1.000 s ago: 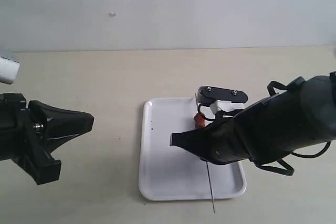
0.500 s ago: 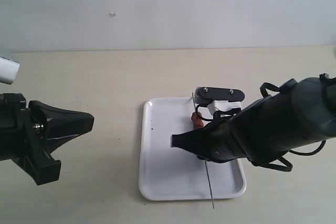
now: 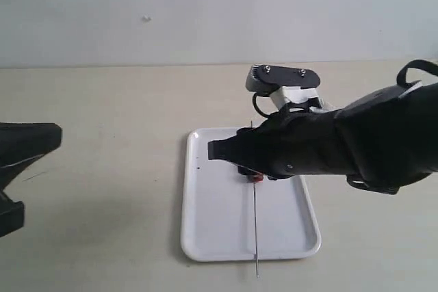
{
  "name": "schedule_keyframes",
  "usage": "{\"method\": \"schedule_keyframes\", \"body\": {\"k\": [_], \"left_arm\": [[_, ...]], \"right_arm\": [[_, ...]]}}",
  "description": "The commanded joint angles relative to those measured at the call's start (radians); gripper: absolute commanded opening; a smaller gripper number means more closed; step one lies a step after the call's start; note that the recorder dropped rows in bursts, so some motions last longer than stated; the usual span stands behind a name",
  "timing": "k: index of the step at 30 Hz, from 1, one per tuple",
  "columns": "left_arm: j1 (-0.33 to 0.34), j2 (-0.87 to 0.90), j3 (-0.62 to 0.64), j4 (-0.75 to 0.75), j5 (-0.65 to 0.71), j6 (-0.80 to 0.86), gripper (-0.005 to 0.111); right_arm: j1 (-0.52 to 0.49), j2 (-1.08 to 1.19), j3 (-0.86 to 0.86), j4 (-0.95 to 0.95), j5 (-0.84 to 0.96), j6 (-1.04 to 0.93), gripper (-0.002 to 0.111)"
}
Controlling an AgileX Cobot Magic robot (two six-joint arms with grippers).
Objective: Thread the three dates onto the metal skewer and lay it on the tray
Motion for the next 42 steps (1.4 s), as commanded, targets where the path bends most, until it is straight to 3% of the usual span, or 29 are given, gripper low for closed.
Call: {"method": "schedule_keyframes", "body": {"k": [1, 5, 9, 17, 25, 31, 33, 42], "left_arm": [[0.001, -0.278, 0.075, -0.007, -0.161, -0.049, 0.000], [0.001, -0.598, 0.150, -0.007, -0.338, -0.110, 0.000], [0.001, -0.780, 0.196, -0.007, -0.352, -0.125, 0.000], [0.003, -0.813, 0.219, -0.007, -0.386, -0.125, 0.000], [0.003, -0.816, 0.220, -0.007, -0.381, -0.125, 0.000], [0.003, -0.816, 0.220, -0.007, -0.379, -0.125, 0.000], [0.003, -0.816, 0.220, -0.007, -0.379, -0.125, 0.000], [0.003, -0.816, 0.220, -0.007, -0.379, -0.125, 0.000]], "right_arm": [[0.003, -0.122, 0.086, -0.010, -0.084, -0.114, 0.039], [0.003, -0.266, 0.175, -0.010, -0.103, -0.237, 0.017], [0.003, -0.364, 0.210, -0.010, -0.078, -0.257, 0.000], [0.003, -0.627, 0.281, -0.171, 0.027, -0.274, 0.000], [0.003, -1.038, 0.391, -0.317, 0.058, -0.280, 0.000], [0.003, -1.320, 0.443, -0.271, -0.044, -0.230, 0.000], [0.003, -1.390, 0.443, -0.195, -0.040, -0.125, 0.000], [0.003, -1.558, 0.443, -0.182, -0.043, -0.047, 0.000]]}}
